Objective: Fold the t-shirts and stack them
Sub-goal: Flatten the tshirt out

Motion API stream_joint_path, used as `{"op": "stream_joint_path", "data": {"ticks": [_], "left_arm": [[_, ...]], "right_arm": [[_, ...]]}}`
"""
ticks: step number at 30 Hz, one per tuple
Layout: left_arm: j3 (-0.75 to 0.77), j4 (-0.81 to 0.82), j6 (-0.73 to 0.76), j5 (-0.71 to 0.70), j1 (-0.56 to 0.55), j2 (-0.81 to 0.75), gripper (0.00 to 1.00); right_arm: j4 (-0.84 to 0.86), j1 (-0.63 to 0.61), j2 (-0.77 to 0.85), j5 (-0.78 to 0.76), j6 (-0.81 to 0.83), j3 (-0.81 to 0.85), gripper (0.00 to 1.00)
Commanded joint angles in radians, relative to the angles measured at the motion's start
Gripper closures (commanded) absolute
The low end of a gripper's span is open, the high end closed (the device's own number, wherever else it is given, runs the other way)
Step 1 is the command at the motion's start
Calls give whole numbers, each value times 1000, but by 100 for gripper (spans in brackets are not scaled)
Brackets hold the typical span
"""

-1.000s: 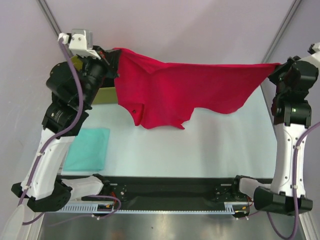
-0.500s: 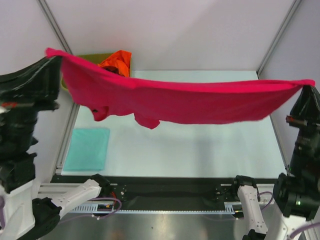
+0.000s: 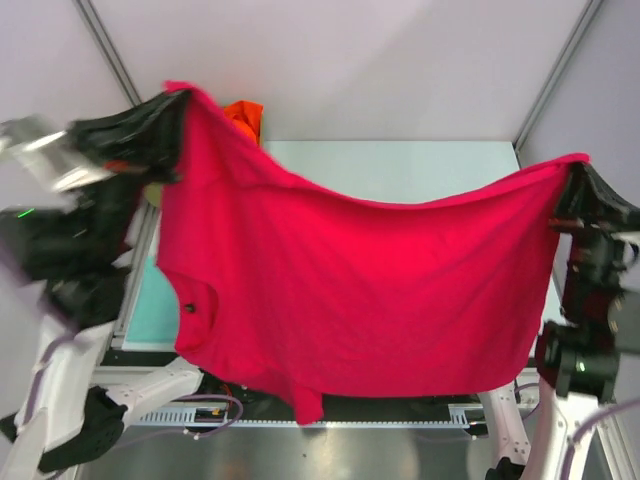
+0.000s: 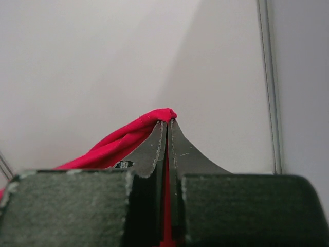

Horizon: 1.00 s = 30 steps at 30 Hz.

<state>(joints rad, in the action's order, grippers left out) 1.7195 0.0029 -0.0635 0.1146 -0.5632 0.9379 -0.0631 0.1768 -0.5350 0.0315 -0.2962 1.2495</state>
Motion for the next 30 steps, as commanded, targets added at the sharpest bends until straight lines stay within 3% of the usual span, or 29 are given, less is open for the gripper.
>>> {"op": "stream_joint_path", "data": {"ticks": [1,6,9,10,12,14,17,21,26,30], "left_arm": [[-147,95,108,-174,9,142,100],[-241,245,203,-259,11,443,100],[-227,327,243,-291,14,616,100],[-228,362,251,-296,17,738,100],[-232,500,263,-311,23,856,100],[-181,543,193,-317,52,1031,100],[9,474,159,-319,66,1226,100],[149,442,91,-265,74,1345,100],[203,353,16,-245,77,1386,99],[213,257,-64,-199,74,1368,100]], "right_arm": [[41,1,-94,-31,-15,-114,100],[184,1,-222,-143,-23,-297,100],[280,4,-383,-168,23,-340,100],[313,4,-484,-173,47,-346,100],[412,15,-584,-182,66,-354,100],[471,33,-743,-179,65,-348,100],[548,52,-969,-137,77,-277,100],[516,76,-1166,-114,83,-154,100],[474,144,-1318,30,-29,-67,100],[294,190,-1422,99,-78,98,100]]}}
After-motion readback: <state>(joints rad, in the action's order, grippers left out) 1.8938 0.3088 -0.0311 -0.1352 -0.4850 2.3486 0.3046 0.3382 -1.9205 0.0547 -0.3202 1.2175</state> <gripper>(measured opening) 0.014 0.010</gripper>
